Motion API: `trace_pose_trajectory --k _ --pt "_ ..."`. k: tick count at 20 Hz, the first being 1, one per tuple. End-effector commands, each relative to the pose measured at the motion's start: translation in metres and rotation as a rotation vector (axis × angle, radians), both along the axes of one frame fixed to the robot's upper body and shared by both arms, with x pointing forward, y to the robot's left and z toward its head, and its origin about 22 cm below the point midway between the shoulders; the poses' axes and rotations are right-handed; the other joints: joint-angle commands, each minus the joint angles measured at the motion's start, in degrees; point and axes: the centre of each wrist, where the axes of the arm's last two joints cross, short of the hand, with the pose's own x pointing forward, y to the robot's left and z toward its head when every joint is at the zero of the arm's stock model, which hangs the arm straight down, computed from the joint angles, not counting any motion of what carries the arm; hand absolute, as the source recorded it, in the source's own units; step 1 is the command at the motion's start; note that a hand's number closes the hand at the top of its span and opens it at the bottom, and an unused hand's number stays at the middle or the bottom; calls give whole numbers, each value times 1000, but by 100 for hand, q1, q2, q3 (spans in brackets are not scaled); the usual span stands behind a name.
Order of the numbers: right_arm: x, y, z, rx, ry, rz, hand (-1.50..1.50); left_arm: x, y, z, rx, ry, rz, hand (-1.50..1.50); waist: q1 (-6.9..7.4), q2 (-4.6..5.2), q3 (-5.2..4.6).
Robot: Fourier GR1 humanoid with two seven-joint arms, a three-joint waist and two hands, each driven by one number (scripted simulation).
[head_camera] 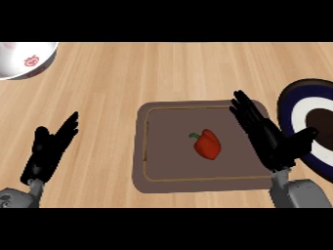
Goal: Pick the bell pepper from the tray and place it in the plate
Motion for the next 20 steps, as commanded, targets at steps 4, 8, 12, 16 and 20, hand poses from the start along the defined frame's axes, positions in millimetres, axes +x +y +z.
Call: trace_pose_trajectory --k 4,8,12,16,20 --pt "24 51 52 11 -123 584 150 7 -21 4 -30 -95 65 0 339 77 28" --pt "32 37 158 -493 -653 617 150 7 -18 2 -39 -61 91 0 309 -342 -54" --pt "34 15 86 -451 -707 647 150 4 -40 -3 -89 -117 141 0 207 141 56" --pt "40 -1 18 65 -412 615 -150 7 -36 3 -79 -133 130 0 266 208 58" --pt "64 -15 21 -62 -478 913 -150 11 -48 5 -70 -146 149 0 274 152 50"
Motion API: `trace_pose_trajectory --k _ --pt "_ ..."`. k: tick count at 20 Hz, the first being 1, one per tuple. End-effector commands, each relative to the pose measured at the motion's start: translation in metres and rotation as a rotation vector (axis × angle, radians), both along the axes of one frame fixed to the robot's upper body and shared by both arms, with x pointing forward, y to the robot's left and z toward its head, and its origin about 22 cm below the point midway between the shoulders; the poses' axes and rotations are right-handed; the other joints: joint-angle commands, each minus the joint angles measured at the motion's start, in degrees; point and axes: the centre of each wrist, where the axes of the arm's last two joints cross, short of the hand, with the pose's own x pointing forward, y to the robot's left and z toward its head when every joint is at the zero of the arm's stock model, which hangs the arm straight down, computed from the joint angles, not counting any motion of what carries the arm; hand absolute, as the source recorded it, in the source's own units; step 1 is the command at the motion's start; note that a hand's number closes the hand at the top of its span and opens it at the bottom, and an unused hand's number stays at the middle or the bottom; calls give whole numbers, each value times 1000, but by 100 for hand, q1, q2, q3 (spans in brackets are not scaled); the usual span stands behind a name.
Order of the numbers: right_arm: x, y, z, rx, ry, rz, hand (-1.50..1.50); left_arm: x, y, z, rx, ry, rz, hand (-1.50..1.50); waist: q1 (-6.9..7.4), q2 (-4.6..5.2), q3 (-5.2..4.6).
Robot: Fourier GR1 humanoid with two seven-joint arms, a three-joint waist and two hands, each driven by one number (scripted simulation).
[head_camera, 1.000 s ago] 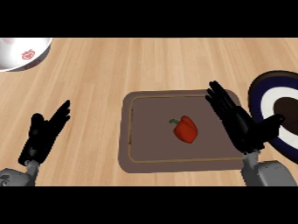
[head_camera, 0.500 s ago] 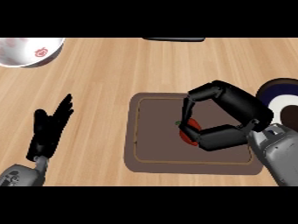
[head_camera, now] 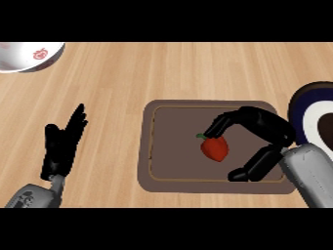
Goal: Pick the bell pepper from the tray and place it in the plate
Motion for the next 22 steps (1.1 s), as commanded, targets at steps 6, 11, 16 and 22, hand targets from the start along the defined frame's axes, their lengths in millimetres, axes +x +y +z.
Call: trace_pose_trajectory --k 6,11,16,22 --pt "29 -8 43 -328 -395 152 -150 -6 1 -9 -1 7 19 0 -63 -37 -10" --pt "44 16 60 -497 -556 164 -150 -6 3 -8 8 -6 20 0 -98 -53 -20" --pt "48 37 77 -736 -587 266 -150 3 2 -3 24 -1 19 0 -167 -66 -25" --pt "35 57 54 -884 -561 381 -150 -8 7 5 -1 9 34 0 -200 -87 -22"
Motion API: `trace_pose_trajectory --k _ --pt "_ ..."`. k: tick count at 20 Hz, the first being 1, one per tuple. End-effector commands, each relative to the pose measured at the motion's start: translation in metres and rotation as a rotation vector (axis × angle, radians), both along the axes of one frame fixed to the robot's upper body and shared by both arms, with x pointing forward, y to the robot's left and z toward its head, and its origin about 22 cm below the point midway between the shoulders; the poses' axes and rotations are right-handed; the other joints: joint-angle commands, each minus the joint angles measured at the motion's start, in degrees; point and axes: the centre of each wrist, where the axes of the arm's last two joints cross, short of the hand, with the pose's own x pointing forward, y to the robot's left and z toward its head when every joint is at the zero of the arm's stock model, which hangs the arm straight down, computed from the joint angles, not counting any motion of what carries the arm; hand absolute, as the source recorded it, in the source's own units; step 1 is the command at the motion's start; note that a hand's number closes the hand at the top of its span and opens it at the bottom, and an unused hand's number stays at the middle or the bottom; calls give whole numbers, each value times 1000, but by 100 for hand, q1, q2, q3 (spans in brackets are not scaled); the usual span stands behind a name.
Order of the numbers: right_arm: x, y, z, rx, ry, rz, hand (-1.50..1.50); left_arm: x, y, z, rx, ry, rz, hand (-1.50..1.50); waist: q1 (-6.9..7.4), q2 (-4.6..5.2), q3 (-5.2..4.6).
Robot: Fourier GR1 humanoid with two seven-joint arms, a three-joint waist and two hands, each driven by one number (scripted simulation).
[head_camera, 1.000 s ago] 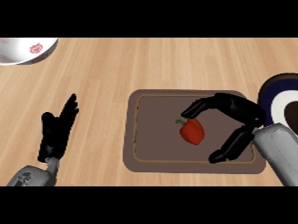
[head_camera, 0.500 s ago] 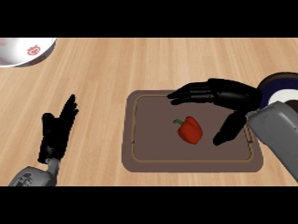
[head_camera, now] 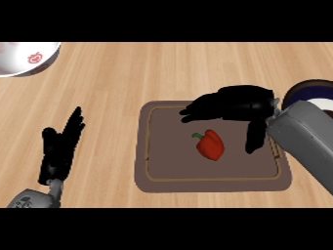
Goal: Pick the bell pepper from the tray and place it in the plate
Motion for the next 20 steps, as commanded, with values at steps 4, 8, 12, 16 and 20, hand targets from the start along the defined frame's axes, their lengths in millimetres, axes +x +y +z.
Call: trace_pose_trajectory --k 4,8,12,16,20 --pt "12 1 -14 -140 44 35 -150 -6 -1 -3 7 -4 -1 0 -40 2 1" --pt "10 28 -28 -147 34 62 -150 4 -1 -7 -21 1 10 0 -61 5 0" --pt "5 30 -37 -162 34 71 -150 -1 16 3 -5 -8 11 0 -60 -4 1" --pt "5 42 -39 -171 43 79 -150 0 5 -3 0 7 6 0 -71 -5 1" --pt "12 25 -46 -197 64 75 -150 -18 3 -2 8 10 23 0 -33 -6 2"
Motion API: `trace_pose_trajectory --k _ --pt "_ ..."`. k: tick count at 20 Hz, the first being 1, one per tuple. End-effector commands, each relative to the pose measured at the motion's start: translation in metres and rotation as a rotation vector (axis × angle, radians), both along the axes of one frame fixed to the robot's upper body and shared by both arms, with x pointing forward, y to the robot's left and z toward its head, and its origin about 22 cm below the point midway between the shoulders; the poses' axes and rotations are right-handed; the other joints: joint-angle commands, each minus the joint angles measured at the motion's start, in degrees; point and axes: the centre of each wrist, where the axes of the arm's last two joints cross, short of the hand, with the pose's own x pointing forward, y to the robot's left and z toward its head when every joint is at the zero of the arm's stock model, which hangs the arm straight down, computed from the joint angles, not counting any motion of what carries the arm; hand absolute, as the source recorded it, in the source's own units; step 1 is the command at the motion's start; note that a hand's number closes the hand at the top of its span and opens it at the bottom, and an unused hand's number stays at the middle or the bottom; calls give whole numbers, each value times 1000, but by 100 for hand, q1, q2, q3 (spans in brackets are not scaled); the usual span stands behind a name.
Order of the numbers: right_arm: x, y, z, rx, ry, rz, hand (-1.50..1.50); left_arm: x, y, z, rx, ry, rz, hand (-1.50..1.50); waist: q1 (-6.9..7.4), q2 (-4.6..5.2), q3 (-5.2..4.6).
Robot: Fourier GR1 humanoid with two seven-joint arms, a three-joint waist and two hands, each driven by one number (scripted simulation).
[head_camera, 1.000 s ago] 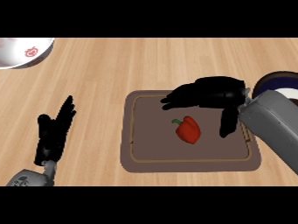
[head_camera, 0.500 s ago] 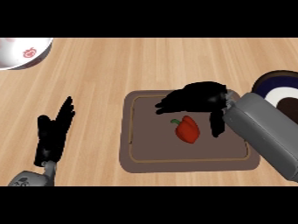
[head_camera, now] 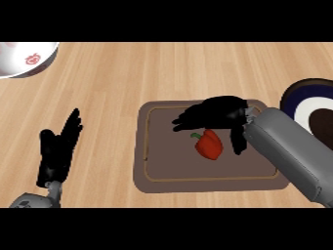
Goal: Pick the bell pepper from the tray and place it in the plate
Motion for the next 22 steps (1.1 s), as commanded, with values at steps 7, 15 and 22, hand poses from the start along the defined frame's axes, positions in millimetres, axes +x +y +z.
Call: trace_pose_trajectory --k 7,15,22 --pt "5 -6 -22 -34 61 33 -150 1 -5 -7 3 -6 5 0 -17 3 -1" --pt "2 9 -34 26 -3 108 150 3 -12 -3 -4 -4 -2 0 -11 7 0" --pt "14 4 -34 113 -96 81 150 6 1 -4 -2 -12 -1 0 -8 9 0"
